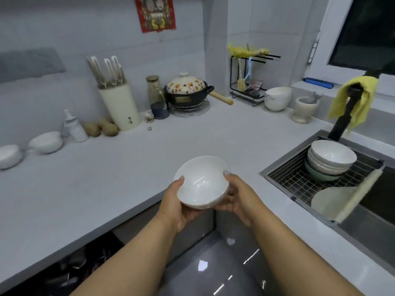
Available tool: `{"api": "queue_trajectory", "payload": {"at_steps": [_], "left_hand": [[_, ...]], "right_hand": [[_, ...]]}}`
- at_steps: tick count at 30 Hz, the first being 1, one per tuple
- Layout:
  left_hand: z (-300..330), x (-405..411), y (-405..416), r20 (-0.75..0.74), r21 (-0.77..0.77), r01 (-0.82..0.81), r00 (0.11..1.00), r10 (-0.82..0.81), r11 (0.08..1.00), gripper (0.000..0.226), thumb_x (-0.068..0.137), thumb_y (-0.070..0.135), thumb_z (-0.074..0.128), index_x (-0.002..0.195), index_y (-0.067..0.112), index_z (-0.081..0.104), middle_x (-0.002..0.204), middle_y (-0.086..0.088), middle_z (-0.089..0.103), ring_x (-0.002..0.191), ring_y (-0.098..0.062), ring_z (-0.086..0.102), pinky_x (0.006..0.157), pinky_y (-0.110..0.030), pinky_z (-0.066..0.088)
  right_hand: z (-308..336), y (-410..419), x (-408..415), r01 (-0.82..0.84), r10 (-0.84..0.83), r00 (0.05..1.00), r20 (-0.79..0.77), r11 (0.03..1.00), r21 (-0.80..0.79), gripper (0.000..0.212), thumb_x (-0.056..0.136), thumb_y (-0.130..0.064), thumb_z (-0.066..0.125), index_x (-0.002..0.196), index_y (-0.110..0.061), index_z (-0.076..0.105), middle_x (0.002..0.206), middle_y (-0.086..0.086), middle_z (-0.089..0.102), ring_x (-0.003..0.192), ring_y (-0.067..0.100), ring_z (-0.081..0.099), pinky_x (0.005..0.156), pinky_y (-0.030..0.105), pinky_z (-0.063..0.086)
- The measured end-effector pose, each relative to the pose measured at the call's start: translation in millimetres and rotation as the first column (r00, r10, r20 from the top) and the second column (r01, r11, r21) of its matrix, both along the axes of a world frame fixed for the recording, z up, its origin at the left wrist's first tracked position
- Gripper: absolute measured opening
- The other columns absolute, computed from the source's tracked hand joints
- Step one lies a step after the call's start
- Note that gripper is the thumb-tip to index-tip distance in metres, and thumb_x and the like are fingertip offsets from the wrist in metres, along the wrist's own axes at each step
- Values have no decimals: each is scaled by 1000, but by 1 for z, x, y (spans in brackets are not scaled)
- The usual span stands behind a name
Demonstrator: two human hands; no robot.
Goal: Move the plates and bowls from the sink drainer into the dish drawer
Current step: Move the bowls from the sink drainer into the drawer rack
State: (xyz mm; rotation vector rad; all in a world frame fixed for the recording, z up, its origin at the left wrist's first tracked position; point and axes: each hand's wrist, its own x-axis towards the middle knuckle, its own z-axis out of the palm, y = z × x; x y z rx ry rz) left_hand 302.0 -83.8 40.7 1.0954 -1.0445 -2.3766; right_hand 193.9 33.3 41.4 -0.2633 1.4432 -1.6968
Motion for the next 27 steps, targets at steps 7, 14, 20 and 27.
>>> {"api": "queue_trajectory", "payload": {"at_steps": [7,14,20,27], "left_hand": [[-2,107,-39,80,-120,-173,980,183,978,33,97,46,39,107,21,58,96,-9,71,86,-29,66,72,-37,54],[-19,263,-77,251,-311,-270,901,353,911,36,97,50,39,103,24,63,107,-7,70,99,-25,65,84,-42,55],[-54,418,-102,401,-491,-324,740,540,808,54,100,49,30,142,18,42,144,-5,44,133,-23,40,105,-35,30],[-102,579,-103,686,-615,-80,436,582,785,52,100,44,28,148,24,32,158,-1,22,146,-19,16,120,-42,12]], "right_hand": [[-9,-71,87,-139,139,990,34,990,7,37,92,-36,52,120,-11,55,99,15,63,78,24,64,62,36,56],[-21,-133,212,-320,320,947,22,944,83,36,93,-34,50,119,-10,55,97,15,65,75,27,64,60,38,55],[-48,-172,330,-465,465,884,48,863,198,35,93,-36,52,121,-14,49,117,18,59,90,34,65,67,41,58],[-92,-205,454,-593,625,780,29,724,351,24,92,-34,54,107,-16,55,111,11,60,92,31,65,64,39,59]]}}
